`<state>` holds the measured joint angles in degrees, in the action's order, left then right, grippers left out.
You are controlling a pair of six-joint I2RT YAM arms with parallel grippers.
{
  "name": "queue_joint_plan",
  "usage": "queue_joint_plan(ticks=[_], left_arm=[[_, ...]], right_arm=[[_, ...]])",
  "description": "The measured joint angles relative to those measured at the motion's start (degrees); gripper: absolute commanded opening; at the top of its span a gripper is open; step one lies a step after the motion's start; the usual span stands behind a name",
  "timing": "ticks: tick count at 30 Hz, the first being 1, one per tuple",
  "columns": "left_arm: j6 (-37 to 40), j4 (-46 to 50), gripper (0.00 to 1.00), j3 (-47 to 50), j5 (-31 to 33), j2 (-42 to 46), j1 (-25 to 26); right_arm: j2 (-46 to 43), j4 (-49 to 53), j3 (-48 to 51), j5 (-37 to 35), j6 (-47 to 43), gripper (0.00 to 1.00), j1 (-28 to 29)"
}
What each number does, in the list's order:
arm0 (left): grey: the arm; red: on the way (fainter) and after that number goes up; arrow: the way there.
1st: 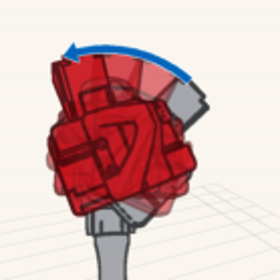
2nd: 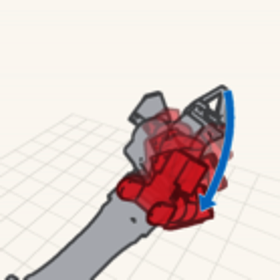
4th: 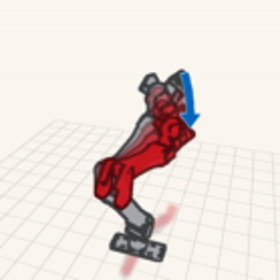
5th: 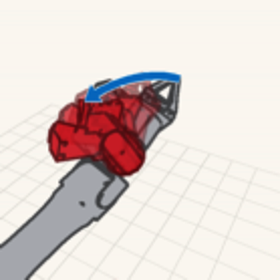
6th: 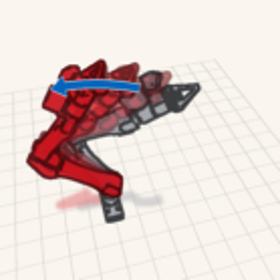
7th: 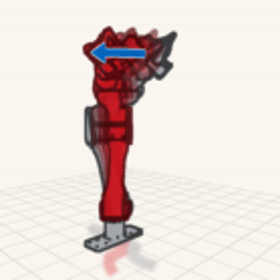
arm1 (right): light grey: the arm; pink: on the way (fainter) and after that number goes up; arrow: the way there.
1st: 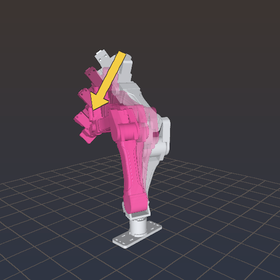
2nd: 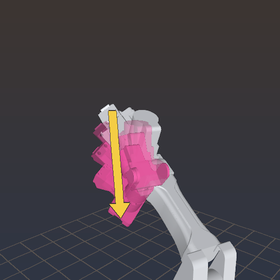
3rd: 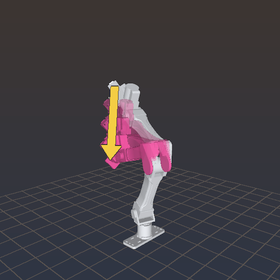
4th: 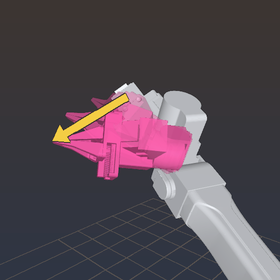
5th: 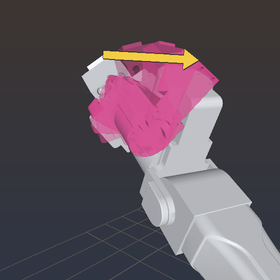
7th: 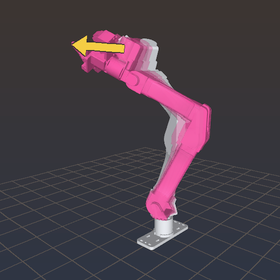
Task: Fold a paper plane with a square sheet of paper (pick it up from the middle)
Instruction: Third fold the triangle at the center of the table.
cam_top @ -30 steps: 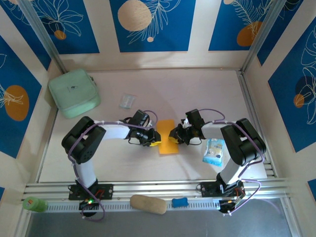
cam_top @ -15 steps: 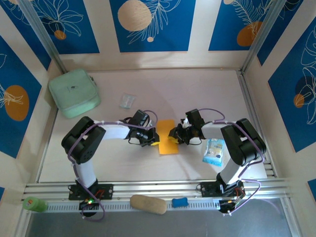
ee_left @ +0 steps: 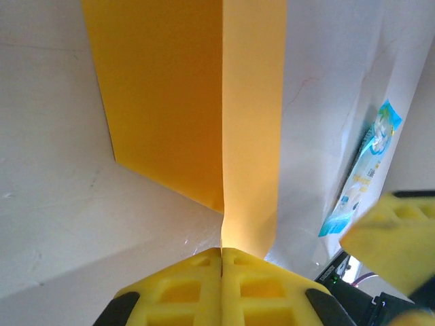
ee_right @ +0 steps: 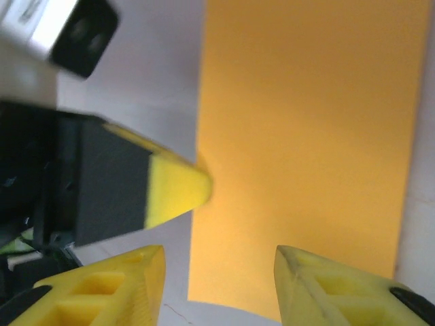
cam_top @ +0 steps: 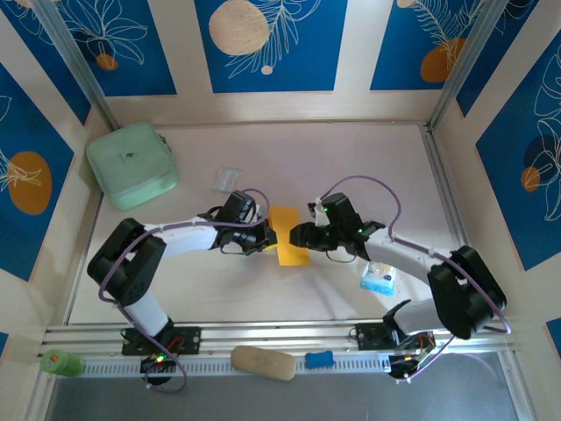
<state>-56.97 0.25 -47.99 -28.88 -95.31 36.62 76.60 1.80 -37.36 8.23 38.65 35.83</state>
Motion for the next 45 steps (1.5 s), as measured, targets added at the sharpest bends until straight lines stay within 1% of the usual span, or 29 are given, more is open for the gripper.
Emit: queue_joint_plan(ticks=[5, 11, 15, 19, 22, 28, 31, 35, 37, 42, 45], left_arm=[[-0.3, -0.4, 0.0, 0.3, 0.0, 0.0, -0.1], [-1.1, -0.7, 0.0, 0.4, -0.1, 0.8, -0.3], [-1.3, -0.9, 0.0, 0.4, -0.3, 1.0, -0.4], [-1.3, -1.0, 0.0, 0.5, -0.6, 1.0, -0.4], [-1.3, -1.1, 0.0, 0.5, -0.7, 1.0, -0.4], [-1.3, -1.1, 0.0, 0.5, -0.7, 1.0, -0.4], [-1.3, -1.1, 0.0, 0.5, -0.7, 1.0, -0.4], [-1.3, -1.1, 0.0, 0.5, -0.7, 1.1, -0.4], [-1.3, -1.1, 0.0, 0.5, -0.7, 1.1, -0.4], [-1.3, -1.1, 0.0, 0.5, -0.7, 1.1, -0.4], [-1.3, -1.1, 0.0, 0.5, -0.7, 1.1, -0.4]], right_arm=[[-3.7, -5.3, 5.6, -11.0, -11.7, 0.51, 10.1], [-2.1, -11.2, 8.0, -24.1, -29.3, 0.52, 22.6], [0.4, -15.7, 8.5, -32.1, -37.5, 0.52, 27.2], [2.6, -18.8, 9.0, -38.6, -43.6, 0.52, 29.2], [3.6, -20.0, 9.2, -40.9, -46.3, 0.52, 29.9], [7.0, -22.0, 9.2, -45.1, -49.4, 0.5, 31.5], [8.8, -22.1, 9.3, -47.4, -50.0, 0.47, 31.7], [9.0, -22.4, 9.4, -49.2, -50.2, 0.44, 31.7], [9.0, -22.8, 9.4, -50.1, -50.2, 0.41, 31.8], [9.0, -23.7, 10.0, -51.4, -50.0, 0.26, 32.0], [8.7, -23.7, 10.2, -51.9, -49.5, 0.19, 32.0]])
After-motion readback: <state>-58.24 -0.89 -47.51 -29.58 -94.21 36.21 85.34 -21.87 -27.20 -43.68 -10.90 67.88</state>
